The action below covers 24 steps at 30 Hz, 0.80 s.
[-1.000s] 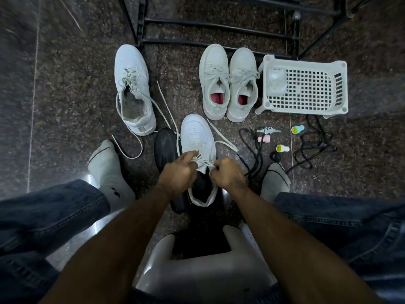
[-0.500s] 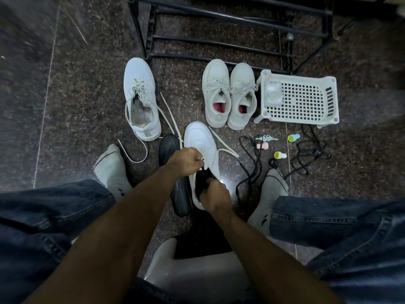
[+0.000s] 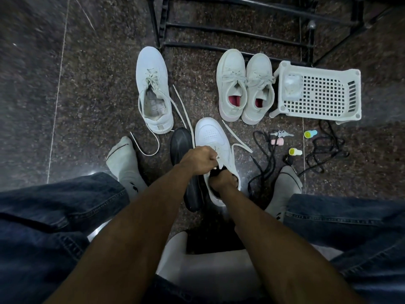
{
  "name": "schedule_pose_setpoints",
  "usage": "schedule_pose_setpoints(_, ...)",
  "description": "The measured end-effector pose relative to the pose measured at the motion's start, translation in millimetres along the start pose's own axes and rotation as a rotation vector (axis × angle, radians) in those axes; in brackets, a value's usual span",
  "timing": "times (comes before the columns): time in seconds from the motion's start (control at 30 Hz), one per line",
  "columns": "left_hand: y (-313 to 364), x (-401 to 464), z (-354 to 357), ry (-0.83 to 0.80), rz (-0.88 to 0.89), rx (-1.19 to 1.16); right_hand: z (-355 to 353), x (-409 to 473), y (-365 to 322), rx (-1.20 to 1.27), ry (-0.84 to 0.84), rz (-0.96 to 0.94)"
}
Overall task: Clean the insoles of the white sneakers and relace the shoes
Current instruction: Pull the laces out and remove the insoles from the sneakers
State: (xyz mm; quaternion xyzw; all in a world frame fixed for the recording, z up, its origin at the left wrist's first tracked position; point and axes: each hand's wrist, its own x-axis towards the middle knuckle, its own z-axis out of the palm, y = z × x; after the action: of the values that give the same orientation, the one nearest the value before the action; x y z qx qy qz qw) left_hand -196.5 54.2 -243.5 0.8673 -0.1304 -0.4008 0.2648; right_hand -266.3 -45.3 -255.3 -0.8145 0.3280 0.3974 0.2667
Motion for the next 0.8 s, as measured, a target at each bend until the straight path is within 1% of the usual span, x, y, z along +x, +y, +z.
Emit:
schedule_pose_setpoints(0.1,-2,1,-1,-0.005,-0.02,-0.026,0,2,0,0.058,0.022,-0.031)
schedule_pose_setpoints(0.2,-4,0,-1,-0.001,-0.027,-0.076,-4,1,-4,0.143,-0.048,-0.032)
schedule_pose_setpoints(0.3,-4,0,5,0.039,0.0,-0.096,-12,4,-3,0.281,-0.106,0.044)
schedule_pose_setpoints(0.33,-5,1,9,0.068,0.017,-0.106,-13,3,0,0.271,-0.083,0.052)
schedule_pose_setpoints(0.37,-6,1,12,0.09,0.029,-0.121,-13,1,3,0.207,-0.041,0.036)
schedule_pose_setpoints(0.47,-6,-1,17,0.137,0.065,-0.171,-7,-11,14,-0.09,0.136,-0.057)
schedule_pose_setpoints(0.53,-5,-3,19,0.157,0.073,-0.187,1,-19,21,-0.225,0.195,-0.138)
schedule_pose_setpoints(0.63,-6,-3,21,0.156,0.059,-0.219,5,-21,25,-0.296,0.171,-0.178)
schedule_pose_setpoints(0.8,-6,-4,21,0.157,0.045,-0.239,-15,-9,17,-0.094,0.01,-0.124)
